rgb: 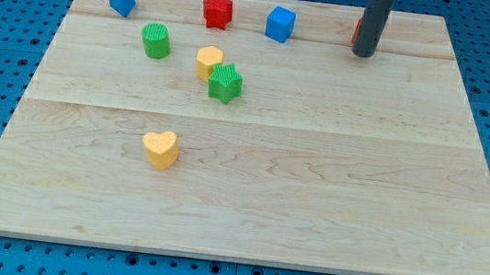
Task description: Separate the yellow hexagon with the green star towards the green circle
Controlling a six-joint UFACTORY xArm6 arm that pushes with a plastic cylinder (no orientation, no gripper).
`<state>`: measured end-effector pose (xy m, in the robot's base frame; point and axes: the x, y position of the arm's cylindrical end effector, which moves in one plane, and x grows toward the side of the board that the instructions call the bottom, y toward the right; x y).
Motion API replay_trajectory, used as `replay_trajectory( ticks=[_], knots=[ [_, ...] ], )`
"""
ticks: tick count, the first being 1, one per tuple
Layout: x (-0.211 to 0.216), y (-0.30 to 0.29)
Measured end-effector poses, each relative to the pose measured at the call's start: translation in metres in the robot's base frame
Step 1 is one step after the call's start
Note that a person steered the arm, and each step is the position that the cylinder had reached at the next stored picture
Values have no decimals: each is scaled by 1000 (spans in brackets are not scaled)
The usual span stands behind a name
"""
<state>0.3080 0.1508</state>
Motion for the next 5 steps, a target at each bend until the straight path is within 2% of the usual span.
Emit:
replay_trajectory(
  ticks=[2,5],
  knots=[
    [58,1],
    [72,-17]
  ],
)
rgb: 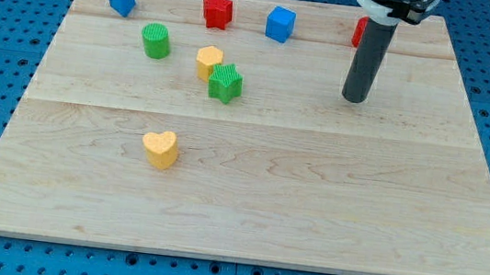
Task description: Separate the yellow hexagon with the green star towards the green circle
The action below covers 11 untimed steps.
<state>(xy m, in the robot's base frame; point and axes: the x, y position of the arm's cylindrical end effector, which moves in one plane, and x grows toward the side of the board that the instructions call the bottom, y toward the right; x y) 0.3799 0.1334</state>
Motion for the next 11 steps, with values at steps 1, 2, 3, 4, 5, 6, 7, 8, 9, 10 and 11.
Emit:
replay_trajectory(
  ticks=[1,2,3,4,5,6,7,8,9,10,11],
  knots=[
    [-4,-50],
    [-18,-130],
    [-24,-183],
    [-24,-223],
    [-24,-232],
    [-50,-229],
    [-62,-227],
    [-66,-226],
    [-71,-232],
    [-68,-242],
    [-46,-248]
  ],
)
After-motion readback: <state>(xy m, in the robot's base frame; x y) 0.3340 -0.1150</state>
